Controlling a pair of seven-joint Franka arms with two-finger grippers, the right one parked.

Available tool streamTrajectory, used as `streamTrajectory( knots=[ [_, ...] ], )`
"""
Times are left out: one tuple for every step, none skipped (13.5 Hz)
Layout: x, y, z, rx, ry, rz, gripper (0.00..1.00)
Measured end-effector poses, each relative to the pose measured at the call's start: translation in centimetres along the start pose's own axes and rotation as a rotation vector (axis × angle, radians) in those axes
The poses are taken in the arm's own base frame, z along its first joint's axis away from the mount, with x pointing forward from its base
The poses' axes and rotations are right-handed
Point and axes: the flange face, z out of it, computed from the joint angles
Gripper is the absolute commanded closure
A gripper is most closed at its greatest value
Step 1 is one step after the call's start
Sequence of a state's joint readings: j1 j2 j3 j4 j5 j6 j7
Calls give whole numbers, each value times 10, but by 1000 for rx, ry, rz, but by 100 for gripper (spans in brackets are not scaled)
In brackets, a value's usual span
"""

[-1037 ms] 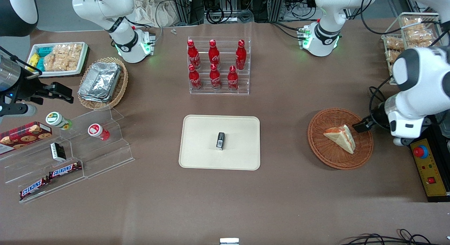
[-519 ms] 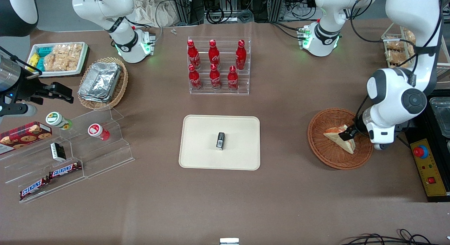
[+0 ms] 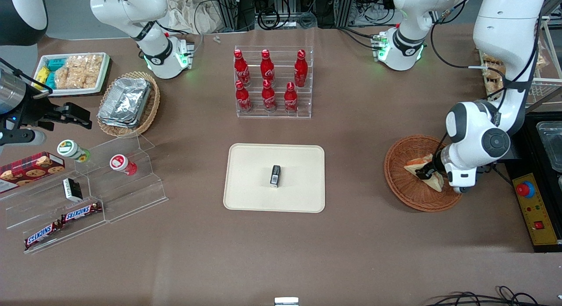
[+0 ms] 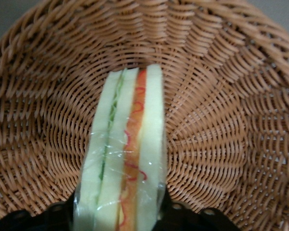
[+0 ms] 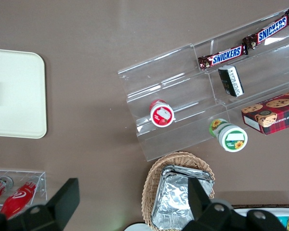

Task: Place sandwich from basket to tray
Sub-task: 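Close the left gripper on the sandwich and lift it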

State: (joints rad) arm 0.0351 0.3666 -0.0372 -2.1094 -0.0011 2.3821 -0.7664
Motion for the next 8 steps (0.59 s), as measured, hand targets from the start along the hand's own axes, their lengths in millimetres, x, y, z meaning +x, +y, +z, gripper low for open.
streamTrajectory(
  knots=[
    [2,1,-8,-2,4,1,100],
    [3,3,-25,10,-6,3,100],
    [5,6,-50,31,-25,6,100],
    [4,10,-84,55,-47,14,100],
    [-1,17,-119,75,-65,30,100],
    [-12,28,-152,88,-77,57,100],
    [-28,43,-178,92,-81,95,100],
    [-50,62,-198,90,-81,149,100]
  ],
)
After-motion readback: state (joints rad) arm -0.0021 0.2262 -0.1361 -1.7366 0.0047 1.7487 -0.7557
